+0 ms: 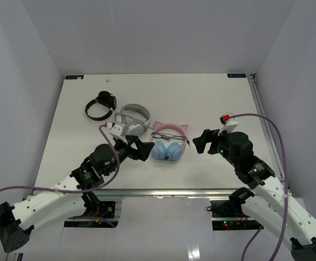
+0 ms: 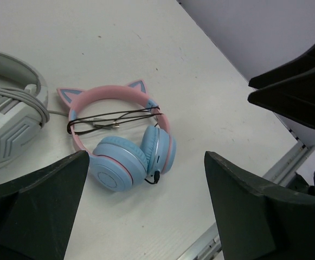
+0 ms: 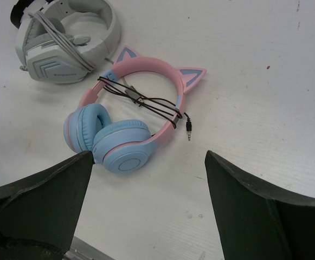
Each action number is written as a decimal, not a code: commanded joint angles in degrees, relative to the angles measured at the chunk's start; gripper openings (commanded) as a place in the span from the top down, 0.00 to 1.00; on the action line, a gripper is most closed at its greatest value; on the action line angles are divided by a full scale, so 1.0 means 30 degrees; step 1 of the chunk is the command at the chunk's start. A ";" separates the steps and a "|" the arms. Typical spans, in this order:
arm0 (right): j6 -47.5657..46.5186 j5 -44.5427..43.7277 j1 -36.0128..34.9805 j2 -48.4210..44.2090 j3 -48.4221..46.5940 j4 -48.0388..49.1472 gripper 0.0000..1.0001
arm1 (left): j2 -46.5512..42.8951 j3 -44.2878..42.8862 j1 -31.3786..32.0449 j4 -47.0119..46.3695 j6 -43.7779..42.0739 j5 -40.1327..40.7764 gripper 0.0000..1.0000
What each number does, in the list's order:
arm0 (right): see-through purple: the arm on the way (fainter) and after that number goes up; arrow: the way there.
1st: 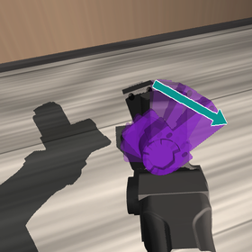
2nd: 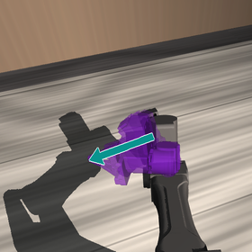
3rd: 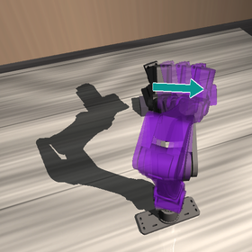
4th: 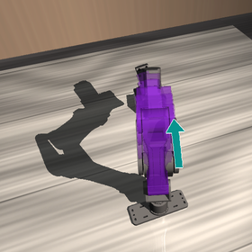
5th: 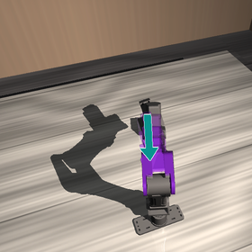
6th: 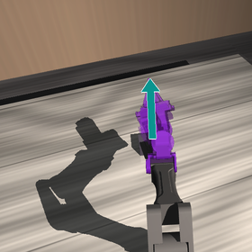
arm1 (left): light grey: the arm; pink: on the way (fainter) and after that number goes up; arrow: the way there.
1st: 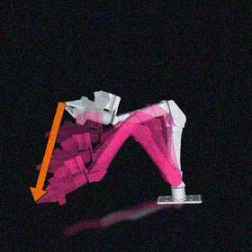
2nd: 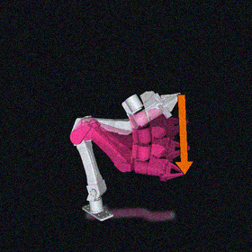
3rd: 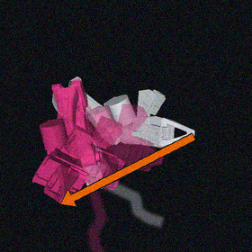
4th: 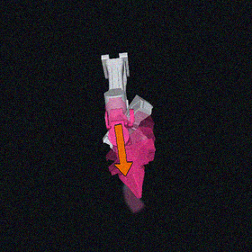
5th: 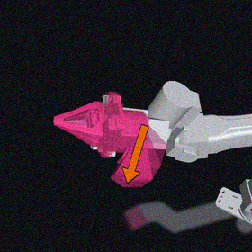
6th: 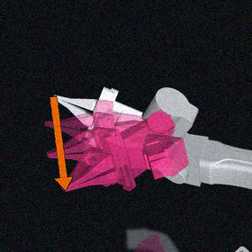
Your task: Wrap the headphones
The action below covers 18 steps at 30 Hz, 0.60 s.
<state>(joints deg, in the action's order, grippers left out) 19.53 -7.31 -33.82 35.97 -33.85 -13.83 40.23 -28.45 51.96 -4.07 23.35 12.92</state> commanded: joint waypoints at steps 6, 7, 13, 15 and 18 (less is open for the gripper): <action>-0.0005 -0.0087 -0.0034 -0.0569 0.0242 0.0922 0.10 | -0.0013 -0.0032 0.0081 -0.0907 -0.0665 0.1935 0.02; -0.0011 -0.0112 -0.0034 -0.0606 0.0271 0.0944 0.10 | -0.0170 0.0031 0.0081 -0.0966 -0.0667 0.1940 0.02; -0.0094 -0.0093 -0.0053 -0.0770 0.0325 0.0947 0.10 | -0.1023 0.0350 0.0081 -0.1133 -0.0675 0.2100 0.02; -0.0123 -0.0055 -0.0034 -0.0770 0.0326 0.0919 0.10 | -0.1165 0.0430 0.0081 -0.1192 -0.0666 0.2111 0.02; -0.0152 -0.0080 -0.0034 -0.0770 0.0354 0.0944 0.10 | -0.1251 0.0461 0.0081 -0.1195 -0.0692 0.2111 0.02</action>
<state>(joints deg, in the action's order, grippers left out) 19.46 -7.31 -33.82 34.33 -32.88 -13.34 37.33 -27.57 51.99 -6.50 21.84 18.36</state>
